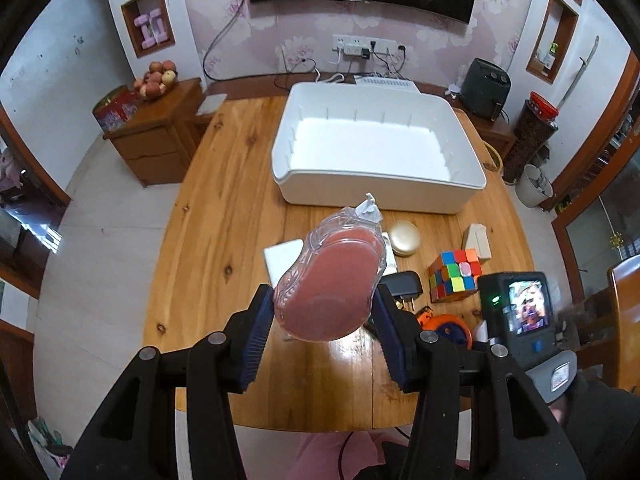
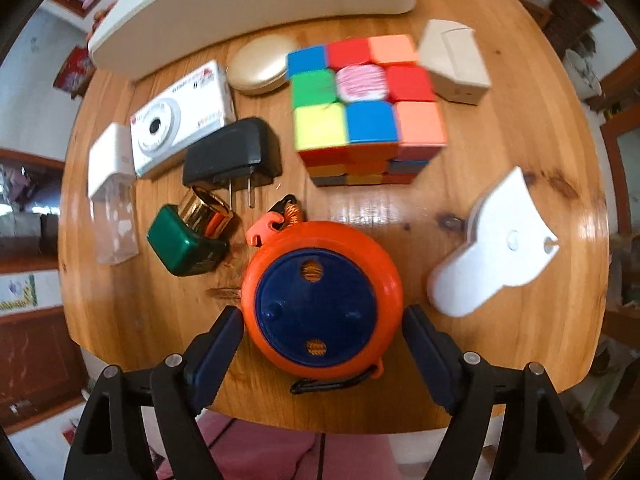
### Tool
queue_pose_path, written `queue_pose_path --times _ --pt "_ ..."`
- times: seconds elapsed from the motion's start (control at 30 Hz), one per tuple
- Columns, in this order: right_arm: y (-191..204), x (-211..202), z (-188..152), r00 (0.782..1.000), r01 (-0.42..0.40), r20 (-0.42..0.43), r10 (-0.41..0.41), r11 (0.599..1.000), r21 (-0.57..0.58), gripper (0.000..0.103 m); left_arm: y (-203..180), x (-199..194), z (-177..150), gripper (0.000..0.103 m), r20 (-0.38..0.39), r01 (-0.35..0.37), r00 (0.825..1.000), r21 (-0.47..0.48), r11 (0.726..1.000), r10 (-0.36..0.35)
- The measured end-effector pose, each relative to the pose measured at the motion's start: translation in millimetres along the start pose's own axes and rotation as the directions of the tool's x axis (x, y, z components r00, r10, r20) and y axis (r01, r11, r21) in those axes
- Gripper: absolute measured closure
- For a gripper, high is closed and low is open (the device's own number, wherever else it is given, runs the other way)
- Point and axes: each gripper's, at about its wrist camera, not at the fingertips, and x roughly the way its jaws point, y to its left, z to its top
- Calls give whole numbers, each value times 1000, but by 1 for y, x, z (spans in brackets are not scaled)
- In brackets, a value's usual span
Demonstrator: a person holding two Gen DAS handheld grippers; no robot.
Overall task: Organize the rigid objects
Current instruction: 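Carry the pink case and orange reel over the white bin with both tools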
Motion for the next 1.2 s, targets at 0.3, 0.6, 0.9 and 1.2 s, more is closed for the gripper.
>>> queue_pose_path --times 0.3,0.6,0.9,1.2 --pt "25 15 5 999 47 -10 -48 996 -70 22 -3 -16 6 49 75 -42 996 12 999 41" --pt "17 16 -12 999 36 17 -34 990 -136 22 -7 -32 14 49 134 -50 990 8 999 48" --pt "2 -3 -25 998 -11 54 17 992 -122 22 -16 -54 26 49 214 -41 976 41 998 31" --pt "1 -53 -39 980 -18 192 49 987 -158 22 -32 -71 36 49 299 -13 954 105 994 -19"
